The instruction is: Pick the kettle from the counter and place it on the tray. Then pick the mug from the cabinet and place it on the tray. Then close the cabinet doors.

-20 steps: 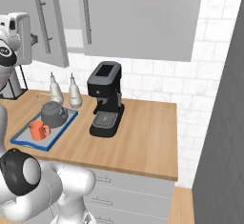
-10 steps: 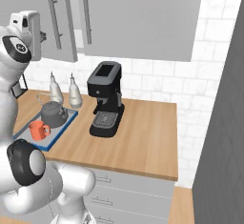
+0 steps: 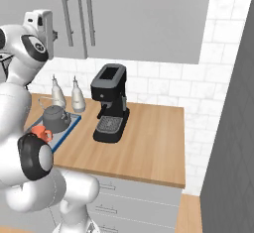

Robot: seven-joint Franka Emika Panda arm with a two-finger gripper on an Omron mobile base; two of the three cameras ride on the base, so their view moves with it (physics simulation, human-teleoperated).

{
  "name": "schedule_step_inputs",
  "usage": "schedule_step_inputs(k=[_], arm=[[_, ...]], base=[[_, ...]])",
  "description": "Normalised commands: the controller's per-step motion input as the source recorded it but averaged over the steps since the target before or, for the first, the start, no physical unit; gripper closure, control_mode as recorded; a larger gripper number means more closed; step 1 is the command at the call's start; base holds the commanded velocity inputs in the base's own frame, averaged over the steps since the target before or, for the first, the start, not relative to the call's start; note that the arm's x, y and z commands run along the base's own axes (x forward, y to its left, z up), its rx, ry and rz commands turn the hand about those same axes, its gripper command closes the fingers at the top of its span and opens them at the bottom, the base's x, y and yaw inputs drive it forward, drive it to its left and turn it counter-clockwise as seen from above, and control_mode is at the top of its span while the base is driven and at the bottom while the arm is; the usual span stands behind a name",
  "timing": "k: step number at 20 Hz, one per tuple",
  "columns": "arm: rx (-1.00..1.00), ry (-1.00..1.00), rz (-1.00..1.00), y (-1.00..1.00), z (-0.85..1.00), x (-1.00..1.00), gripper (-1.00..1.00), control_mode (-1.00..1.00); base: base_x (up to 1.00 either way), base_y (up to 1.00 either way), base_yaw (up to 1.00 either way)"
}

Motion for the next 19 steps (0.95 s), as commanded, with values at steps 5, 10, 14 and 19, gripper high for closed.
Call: schedule_step_inputs(k=[5,10,14,19], arm=[[0.0,0.0,0.05,-0.29,-0.08,0.45,1.0,-1.0],[0.0,0.0,0.05,-0.28,-0.07,0.38,1.0,-1.0],[0.0,0.0,0.05,-0.27,-0.07,0.36,1.0,-1.0],[0.0,0.0,0.05,-0.29,-0.09,0.33,1.0,-1.0]], base=[[0.0,0.0,0.0],[0.0,0.0,0.0],[0.0,0.0,0.0],[0.0,0.0,0.0]])
